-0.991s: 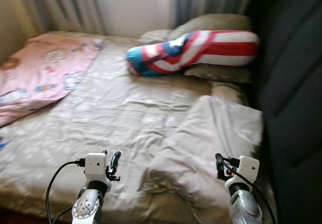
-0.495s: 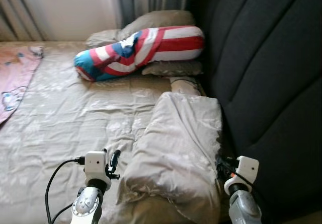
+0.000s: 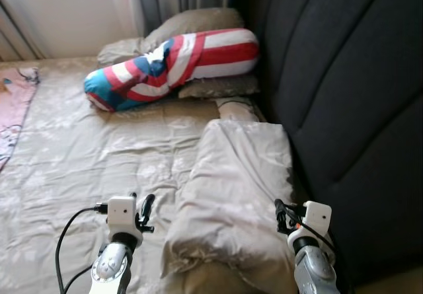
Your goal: Clean up the room
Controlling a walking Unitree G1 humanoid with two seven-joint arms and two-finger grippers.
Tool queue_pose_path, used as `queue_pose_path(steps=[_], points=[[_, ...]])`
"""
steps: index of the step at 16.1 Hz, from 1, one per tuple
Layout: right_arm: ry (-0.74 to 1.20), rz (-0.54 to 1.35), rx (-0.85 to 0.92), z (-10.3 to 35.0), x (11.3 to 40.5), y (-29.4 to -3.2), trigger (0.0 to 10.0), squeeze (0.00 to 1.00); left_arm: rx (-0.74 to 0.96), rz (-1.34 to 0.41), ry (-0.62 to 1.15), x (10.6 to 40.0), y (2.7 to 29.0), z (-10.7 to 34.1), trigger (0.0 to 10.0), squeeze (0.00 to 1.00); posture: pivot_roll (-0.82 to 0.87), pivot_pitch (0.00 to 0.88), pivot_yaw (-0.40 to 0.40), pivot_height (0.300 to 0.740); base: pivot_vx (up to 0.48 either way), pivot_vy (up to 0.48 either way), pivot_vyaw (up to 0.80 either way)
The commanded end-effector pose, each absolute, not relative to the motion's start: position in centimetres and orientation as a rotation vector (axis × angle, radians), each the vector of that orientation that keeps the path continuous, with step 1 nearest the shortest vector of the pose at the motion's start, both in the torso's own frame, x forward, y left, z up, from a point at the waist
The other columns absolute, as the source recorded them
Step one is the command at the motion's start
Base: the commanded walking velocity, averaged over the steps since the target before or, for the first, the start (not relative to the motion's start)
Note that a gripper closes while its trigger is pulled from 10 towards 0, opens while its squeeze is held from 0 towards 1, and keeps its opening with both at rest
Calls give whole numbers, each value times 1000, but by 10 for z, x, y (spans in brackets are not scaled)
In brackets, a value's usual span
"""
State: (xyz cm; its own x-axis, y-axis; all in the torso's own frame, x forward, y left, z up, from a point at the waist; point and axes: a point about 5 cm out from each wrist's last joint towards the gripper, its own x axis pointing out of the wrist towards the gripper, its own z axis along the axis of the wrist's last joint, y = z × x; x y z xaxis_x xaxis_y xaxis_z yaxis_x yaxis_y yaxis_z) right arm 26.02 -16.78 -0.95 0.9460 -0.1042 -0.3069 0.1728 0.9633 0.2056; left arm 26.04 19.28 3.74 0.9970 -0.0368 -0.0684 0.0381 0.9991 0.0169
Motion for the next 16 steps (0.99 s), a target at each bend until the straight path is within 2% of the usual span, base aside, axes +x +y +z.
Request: queue_pose_path(steps=[1,7,11,14,16], points=[[315,-157,247,-13,258,-171,10000,0,26,-49,76,259,191,37,10000,0,-13,15,-8,740,0,0,0],[325,-138,258,-14,257,-167,10000,0,22,-60,81,259,188,38,10000,0,-11,22,-2,740,0,0,0],[307,-156,237,-11,258,-177,10000,0,13,-62,88,258,186,37,10000,0,-16,27,1,740,0,0,0],[241,-74,108,1,264,-181,10000,0,-15,-53,92,260,184,36,10000,0,-29,36,-1,740,0,0,0],[205,-61,90,8,266,-184,10000,0,-34,-44,83,261,183,37,10000,0,-37,38,-5,740,0,0,0]])
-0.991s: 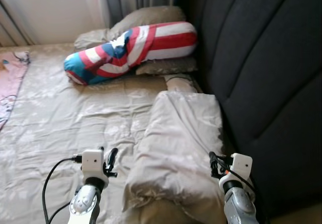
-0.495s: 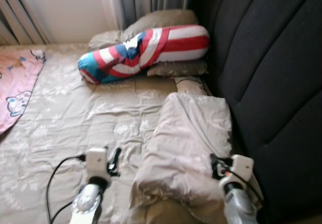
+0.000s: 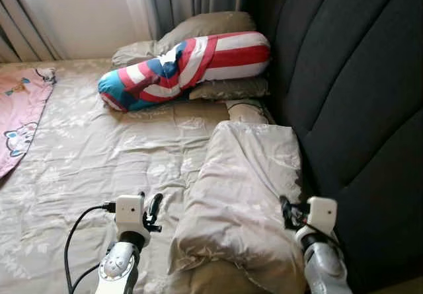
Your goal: Clean up the room
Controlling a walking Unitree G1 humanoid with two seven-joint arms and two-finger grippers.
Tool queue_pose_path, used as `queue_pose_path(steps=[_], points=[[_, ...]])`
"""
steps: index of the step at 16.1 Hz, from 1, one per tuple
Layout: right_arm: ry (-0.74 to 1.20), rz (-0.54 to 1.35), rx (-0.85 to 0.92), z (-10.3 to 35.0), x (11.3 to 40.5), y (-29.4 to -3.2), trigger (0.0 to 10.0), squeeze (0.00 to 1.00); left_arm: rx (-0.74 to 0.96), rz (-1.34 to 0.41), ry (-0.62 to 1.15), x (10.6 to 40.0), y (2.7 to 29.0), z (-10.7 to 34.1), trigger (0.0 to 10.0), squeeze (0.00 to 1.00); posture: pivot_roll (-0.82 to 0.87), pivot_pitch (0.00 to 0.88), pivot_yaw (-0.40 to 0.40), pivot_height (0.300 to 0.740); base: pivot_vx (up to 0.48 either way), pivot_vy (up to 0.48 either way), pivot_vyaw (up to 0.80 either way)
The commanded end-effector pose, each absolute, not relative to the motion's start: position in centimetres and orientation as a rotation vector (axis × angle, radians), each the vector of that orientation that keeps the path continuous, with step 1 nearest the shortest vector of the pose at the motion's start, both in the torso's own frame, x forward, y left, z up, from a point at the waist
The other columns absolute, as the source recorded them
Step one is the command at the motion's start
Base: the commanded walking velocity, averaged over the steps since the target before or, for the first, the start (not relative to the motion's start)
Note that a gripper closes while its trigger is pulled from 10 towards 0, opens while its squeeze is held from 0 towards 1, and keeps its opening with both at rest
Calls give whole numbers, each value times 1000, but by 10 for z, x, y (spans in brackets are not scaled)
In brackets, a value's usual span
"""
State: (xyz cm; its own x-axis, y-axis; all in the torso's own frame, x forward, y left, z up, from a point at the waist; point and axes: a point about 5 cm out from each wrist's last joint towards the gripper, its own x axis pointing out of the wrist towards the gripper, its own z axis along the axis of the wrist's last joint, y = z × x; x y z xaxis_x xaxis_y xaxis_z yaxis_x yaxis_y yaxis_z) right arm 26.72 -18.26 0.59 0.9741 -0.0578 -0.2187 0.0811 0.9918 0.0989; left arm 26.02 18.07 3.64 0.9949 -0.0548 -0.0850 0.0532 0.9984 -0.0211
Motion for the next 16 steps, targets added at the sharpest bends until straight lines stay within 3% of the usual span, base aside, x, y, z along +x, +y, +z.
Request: queue_pose_path(steps=[1,5,7,16], points=[[187,-59,85,11,267,-187,10000,0,-43,-44,73,263,181,39,10000,0,-39,40,-8,740,0,0,0],[194,-43,67,10,267,-186,10000,0,-59,-48,64,266,175,41,10000,0,-39,39,-12,740,0,0,0],[192,-36,74,11,268,-183,10000,0,-47,-49,66,266,175,41,10000,0,-39,38,-11,740,0,-476,0],[200,81,84,11,266,-166,10000,0,-61,-38,74,265,180,38,10000,0,-41,33,-11,740,0,0,0]])
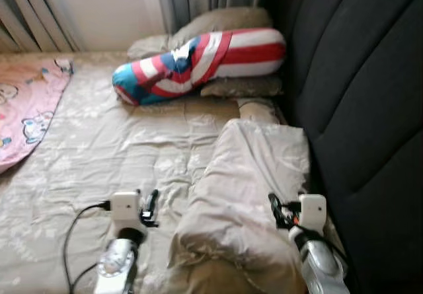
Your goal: Clean up the room
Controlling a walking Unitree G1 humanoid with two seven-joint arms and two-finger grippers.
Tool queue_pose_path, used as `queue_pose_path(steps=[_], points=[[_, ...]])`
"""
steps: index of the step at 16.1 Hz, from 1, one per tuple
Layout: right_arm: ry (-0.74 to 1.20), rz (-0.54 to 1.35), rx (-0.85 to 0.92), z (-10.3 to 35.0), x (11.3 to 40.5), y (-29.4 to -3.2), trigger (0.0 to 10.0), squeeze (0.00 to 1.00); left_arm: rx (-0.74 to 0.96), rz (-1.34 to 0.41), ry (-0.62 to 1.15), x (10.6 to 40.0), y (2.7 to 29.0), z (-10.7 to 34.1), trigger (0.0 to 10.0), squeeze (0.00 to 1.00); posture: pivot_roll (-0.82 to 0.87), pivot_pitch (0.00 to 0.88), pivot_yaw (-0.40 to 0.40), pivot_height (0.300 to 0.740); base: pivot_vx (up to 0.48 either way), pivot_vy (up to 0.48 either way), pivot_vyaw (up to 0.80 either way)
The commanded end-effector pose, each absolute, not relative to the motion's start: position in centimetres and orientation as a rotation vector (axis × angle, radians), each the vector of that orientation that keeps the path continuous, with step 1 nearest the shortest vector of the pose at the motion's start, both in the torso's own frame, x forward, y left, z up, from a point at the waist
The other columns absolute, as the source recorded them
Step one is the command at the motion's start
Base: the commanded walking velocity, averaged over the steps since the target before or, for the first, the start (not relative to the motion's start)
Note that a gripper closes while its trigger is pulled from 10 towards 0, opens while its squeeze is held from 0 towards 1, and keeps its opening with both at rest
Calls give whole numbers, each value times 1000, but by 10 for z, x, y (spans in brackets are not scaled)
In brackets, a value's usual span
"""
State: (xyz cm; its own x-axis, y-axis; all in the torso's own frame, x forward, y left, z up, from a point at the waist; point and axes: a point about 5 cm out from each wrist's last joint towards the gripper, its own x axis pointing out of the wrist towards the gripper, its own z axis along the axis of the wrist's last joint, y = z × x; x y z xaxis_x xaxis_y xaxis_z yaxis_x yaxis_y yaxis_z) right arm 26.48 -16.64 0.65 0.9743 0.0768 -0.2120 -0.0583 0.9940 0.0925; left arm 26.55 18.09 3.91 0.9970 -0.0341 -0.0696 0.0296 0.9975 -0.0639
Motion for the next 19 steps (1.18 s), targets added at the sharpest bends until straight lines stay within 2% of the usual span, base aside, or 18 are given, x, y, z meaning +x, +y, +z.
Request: queue_pose_path(steps=[1,5,11,17,19], points=[[197,90,84,11,266,-165,10000,0,-61,-39,74,265,180,38,10000,0,-41,33,-11,740,0,0,0],[188,113,92,12,264,-161,10000,0,-56,-49,73,265,179,37,10000,0,-42,20,-3,740,0,0,0],[151,8,95,15,261,-169,10000,0,-33,-70,74,262,181,37,10000,0,-45,0,5,740,0,0,0],[149,-8,95,16,261,-170,10000,0,55,-9,35,271,208,49,10000,0,-36,6,-4,740,0,0,0],[143,-12,94,17,262,-170,10000,0,38,-28,12,275,204,55,10000,0,-38,14,-6,740,0,0,0]])
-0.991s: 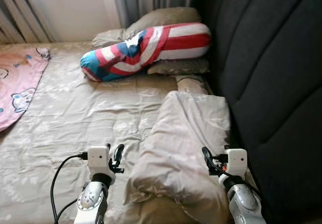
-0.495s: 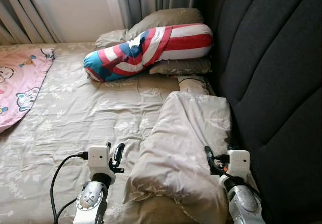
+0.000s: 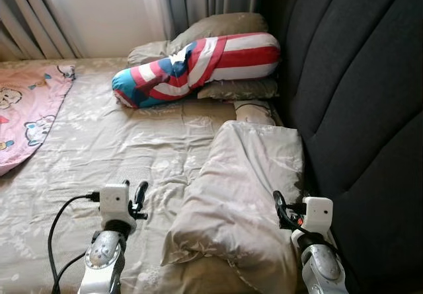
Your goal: Clean up the room
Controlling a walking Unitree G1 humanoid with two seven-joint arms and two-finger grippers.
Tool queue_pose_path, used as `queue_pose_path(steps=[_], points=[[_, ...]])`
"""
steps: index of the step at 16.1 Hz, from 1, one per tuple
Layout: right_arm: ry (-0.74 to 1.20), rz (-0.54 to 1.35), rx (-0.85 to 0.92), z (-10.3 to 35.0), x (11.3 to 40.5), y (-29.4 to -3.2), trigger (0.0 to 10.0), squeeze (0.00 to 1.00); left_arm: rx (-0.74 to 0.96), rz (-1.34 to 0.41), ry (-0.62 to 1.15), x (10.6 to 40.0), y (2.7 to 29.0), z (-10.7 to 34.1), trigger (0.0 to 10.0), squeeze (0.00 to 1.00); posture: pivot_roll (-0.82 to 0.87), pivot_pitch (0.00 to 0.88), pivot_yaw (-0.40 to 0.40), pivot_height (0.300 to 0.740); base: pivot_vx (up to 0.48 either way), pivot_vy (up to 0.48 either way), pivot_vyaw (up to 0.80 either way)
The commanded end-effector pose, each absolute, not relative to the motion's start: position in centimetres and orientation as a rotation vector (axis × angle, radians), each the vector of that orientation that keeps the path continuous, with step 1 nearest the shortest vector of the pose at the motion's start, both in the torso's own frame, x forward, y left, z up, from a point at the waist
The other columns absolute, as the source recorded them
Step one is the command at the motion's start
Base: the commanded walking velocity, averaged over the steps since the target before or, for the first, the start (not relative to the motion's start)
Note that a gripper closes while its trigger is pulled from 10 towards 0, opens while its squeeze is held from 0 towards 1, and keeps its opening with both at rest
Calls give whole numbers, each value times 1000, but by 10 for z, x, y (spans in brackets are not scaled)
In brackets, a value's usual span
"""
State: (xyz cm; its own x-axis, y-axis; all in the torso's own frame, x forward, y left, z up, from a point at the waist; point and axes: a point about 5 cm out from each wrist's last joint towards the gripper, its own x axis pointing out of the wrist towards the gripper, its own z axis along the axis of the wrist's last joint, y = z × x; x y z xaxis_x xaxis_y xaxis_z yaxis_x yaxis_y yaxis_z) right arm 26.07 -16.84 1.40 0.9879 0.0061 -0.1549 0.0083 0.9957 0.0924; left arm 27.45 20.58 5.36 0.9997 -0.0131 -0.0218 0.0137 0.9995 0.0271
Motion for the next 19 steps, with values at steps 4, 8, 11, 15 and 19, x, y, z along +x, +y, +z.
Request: queue_pose_path(steps=[4,8,11,15,19], points=[[131,-25,75,20,262,-173,10000,0,18,-51,14,273,193,53,10000,0,-48,22,-10,740,0,0,0],[156,-25,71,18,263,-174,10000,0,13,-52,18,271,191,52,10000,0,-48,30,-11,720,0,0,0],[151,-43,65,18,263,-174,10000,0,11,-52,19,271,191,52,10000,0,-45,31,-12,715,0,0,0],[157,-50,69,17,263,-173,10000,0,6,-61,25,270,189,51,10000,0,-43,34,-9,715,0,0,0],[198,-51,66,12,262,-172,10000,0,5,-67,29,270,189,51,10000,0,-42,35,-7,705,0,0,0]])
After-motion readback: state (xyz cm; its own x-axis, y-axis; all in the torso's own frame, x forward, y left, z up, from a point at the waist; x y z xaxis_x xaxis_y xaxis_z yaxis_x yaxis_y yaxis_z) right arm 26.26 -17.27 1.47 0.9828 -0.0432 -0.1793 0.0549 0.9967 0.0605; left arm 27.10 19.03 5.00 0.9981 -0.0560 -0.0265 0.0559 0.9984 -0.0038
